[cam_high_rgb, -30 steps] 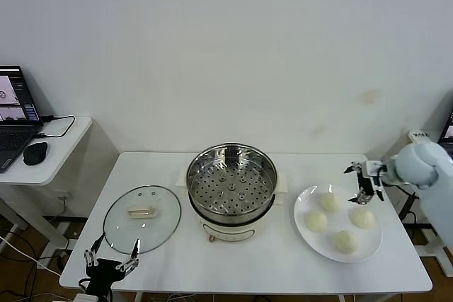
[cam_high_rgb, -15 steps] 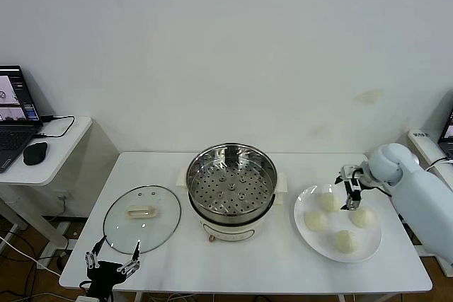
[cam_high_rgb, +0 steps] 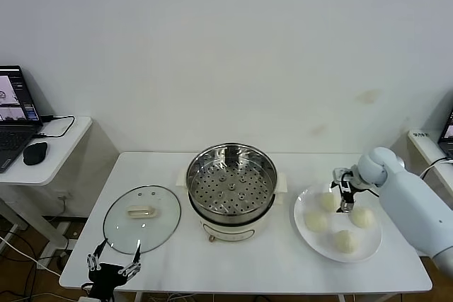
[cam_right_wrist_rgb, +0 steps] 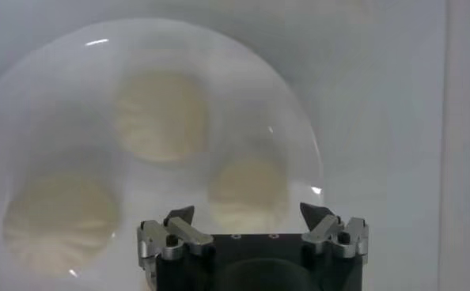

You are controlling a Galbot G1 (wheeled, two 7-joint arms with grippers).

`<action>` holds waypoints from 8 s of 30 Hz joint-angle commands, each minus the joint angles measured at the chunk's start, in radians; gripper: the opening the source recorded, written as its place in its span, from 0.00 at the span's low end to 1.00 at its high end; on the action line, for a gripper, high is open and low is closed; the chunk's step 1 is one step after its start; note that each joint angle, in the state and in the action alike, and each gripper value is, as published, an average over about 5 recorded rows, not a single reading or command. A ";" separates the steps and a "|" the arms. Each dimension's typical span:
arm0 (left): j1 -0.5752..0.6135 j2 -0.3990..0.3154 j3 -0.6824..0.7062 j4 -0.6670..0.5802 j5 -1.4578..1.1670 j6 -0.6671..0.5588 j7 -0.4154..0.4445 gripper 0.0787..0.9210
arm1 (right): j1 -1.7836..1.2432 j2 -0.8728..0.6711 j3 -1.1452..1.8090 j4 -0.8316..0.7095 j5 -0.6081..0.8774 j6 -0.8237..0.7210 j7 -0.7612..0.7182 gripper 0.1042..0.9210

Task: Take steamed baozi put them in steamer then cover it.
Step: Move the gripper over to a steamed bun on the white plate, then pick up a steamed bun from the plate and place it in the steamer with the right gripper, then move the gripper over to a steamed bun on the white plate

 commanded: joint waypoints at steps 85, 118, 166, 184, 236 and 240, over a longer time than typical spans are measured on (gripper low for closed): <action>0.010 -0.031 0.013 0.017 0.088 -0.049 -0.069 0.88 | 0.710 0.500 -0.583 -0.194 0.063 0.857 -0.130 0.65; 0.004 -0.029 0.018 0.049 0.077 -0.042 -0.056 0.88 | 0.548 0.572 -0.520 -0.255 -0.063 0.839 0.036 0.65; 0.029 -0.008 0.041 -0.034 0.005 -0.004 -0.028 0.88 | 0.608 -0.256 -0.397 0.463 0.634 -0.373 -0.170 0.88; 0.060 -0.018 0.054 -0.041 0.016 -0.004 -0.031 0.88 | 0.132 -0.328 -0.240 0.483 0.427 -0.324 -0.128 0.88; 0.014 -0.040 0.056 0.047 0.035 -0.002 -0.024 0.88 | 0.054 -0.075 -0.284 0.188 0.219 -0.194 -0.039 0.88; 0.012 -0.041 0.058 0.048 0.036 -0.002 -0.024 0.88 | 0.054 -0.074 -0.282 0.186 0.222 -0.193 -0.041 0.88</action>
